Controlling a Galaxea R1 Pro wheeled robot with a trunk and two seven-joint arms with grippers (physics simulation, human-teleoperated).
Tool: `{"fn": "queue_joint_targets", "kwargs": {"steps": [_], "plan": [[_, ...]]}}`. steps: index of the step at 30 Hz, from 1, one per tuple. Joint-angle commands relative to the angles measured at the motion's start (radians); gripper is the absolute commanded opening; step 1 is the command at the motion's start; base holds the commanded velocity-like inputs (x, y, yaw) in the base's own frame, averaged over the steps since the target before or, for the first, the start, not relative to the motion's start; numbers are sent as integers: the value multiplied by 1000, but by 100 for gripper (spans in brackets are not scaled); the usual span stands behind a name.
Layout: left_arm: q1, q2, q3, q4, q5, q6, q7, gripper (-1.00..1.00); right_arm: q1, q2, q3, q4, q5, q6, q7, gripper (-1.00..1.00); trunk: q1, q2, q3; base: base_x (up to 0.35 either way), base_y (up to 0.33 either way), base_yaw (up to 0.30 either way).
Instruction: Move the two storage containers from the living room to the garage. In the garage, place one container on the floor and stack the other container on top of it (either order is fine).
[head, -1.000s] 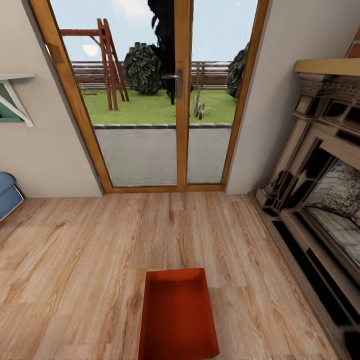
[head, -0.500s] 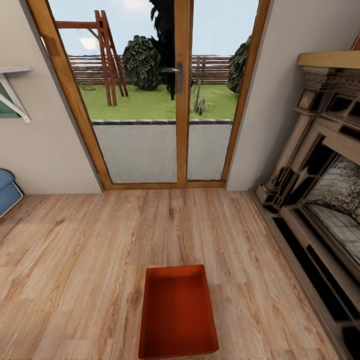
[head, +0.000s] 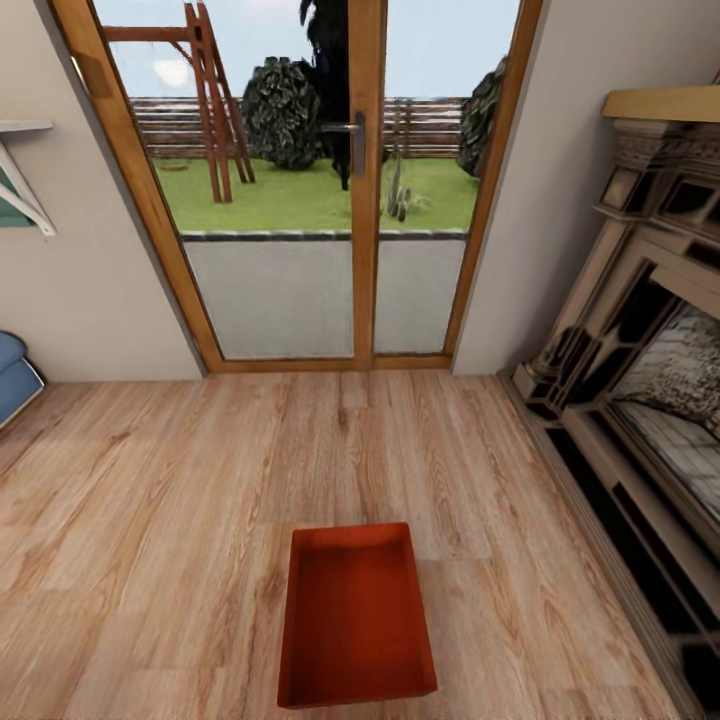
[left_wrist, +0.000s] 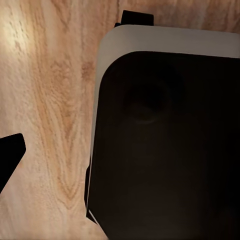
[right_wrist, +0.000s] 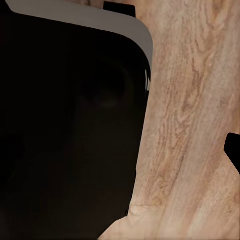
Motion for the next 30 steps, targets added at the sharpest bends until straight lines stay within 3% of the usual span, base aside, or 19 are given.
{"fn": "queue_joint_targets", "kwargs": {"steps": [1, 30], "plan": [[0, 0, -8, 0, 9, 0, 2, 100, -1, 1, 8, 3, -9, -5, 0, 100, 0, 0, -2, 0, 0, 0], [0, 0, -8, 0, 9, 0, 2, 100, -1, 0, 8, 3, -9, -5, 0, 100, 0, 0, -49, 0, 0, 0]]}}
